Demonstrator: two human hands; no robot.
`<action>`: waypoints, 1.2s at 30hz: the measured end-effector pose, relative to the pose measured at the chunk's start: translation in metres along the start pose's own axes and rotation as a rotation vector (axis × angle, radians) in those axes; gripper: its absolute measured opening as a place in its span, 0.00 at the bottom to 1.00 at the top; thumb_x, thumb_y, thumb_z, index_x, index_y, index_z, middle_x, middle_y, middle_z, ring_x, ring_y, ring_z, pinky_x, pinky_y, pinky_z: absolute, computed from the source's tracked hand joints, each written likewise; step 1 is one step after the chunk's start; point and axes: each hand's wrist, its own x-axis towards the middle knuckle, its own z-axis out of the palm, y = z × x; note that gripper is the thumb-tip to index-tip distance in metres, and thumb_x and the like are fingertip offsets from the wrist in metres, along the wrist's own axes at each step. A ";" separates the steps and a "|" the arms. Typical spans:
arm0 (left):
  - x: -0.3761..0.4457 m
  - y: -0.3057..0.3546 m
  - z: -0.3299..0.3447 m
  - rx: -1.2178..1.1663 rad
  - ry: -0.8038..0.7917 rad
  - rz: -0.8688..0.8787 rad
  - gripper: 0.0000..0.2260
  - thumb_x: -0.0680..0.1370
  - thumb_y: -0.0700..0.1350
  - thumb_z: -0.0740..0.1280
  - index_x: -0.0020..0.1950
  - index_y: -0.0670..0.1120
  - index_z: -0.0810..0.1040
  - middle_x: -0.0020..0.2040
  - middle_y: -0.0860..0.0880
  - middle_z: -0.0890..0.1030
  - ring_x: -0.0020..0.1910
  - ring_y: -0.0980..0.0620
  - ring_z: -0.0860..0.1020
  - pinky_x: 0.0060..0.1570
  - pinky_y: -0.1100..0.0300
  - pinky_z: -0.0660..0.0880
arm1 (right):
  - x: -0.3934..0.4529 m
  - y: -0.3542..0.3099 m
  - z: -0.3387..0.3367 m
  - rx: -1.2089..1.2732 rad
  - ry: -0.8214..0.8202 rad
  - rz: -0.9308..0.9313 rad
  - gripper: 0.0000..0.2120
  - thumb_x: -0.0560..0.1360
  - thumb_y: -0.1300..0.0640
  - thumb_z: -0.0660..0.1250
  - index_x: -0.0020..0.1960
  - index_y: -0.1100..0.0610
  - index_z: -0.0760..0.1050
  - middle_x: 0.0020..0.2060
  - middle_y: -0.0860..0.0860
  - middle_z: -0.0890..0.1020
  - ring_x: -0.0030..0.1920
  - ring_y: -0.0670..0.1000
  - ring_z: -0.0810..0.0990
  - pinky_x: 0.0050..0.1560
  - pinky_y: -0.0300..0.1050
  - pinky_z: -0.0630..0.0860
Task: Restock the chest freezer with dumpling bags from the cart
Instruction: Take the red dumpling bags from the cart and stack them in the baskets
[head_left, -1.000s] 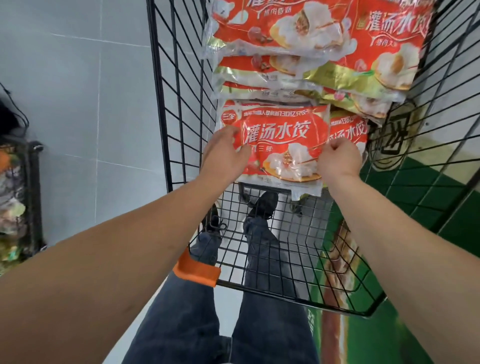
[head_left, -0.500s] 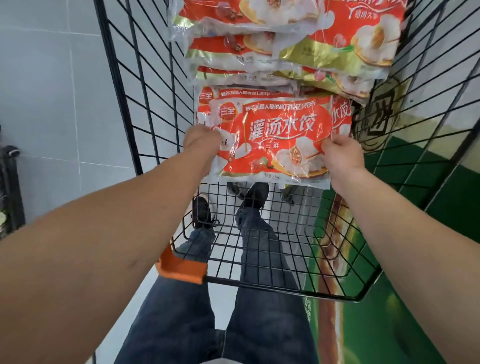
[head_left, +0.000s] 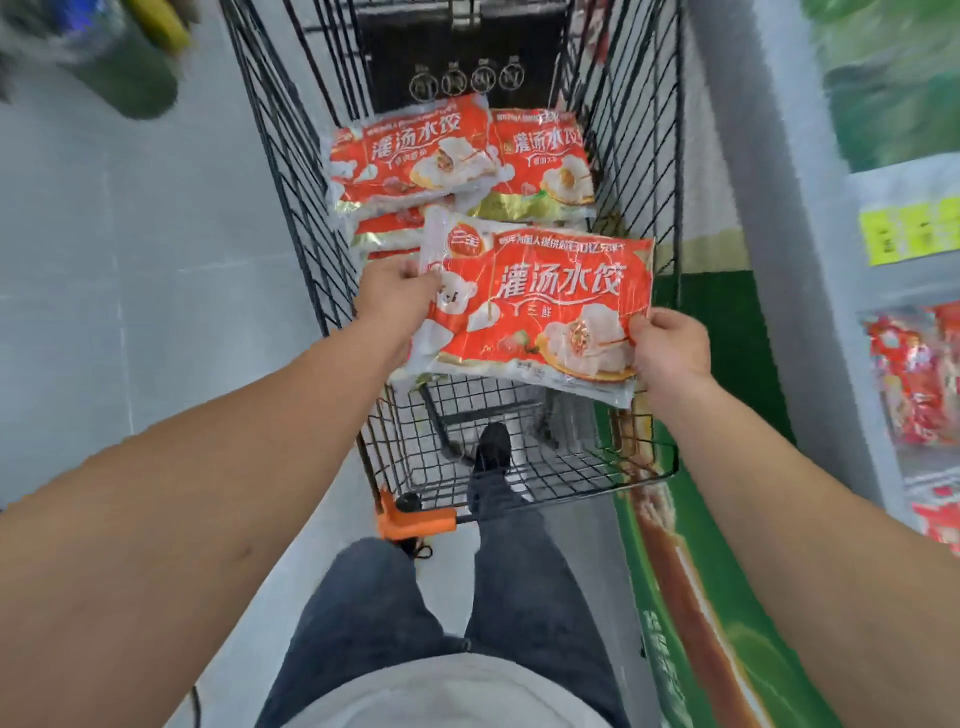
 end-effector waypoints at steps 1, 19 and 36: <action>-0.010 0.006 0.000 -0.004 -0.027 0.038 0.03 0.77 0.44 0.70 0.45 0.45 0.82 0.46 0.46 0.86 0.45 0.46 0.84 0.47 0.47 0.82 | -0.014 0.001 -0.010 0.028 0.027 -0.013 0.10 0.80 0.57 0.64 0.42 0.58 0.80 0.39 0.48 0.84 0.48 0.54 0.84 0.54 0.55 0.81; -0.298 0.082 0.139 -0.079 -0.509 0.435 0.09 0.76 0.45 0.71 0.37 0.47 0.78 0.39 0.48 0.84 0.43 0.46 0.83 0.50 0.49 0.81 | -0.239 0.114 -0.274 0.596 0.692 -0.181 0.14 0.79 0.64 0.62 0.37 0.56 0.77 0.34 0.46 0.81 0.34 0.45 0.77 0.31 0.35 0.72; -0.509 0.042 0.396 0.093 -0.749 0.543 0.08 0.77 0.44 0.71 0.39 0.48 0.76 0.43 0.50 0.83 0.43 0.51 0.80 0.54 0.50 0.80 | -0.253 0.313 -0.507 0.732 0.927 0.009 0.10 0.77 0.63 0.65 0.39 0.55 0.81 0.41 0.50 0.85 0.44 0.52 0.82 0.46 0.49 0.78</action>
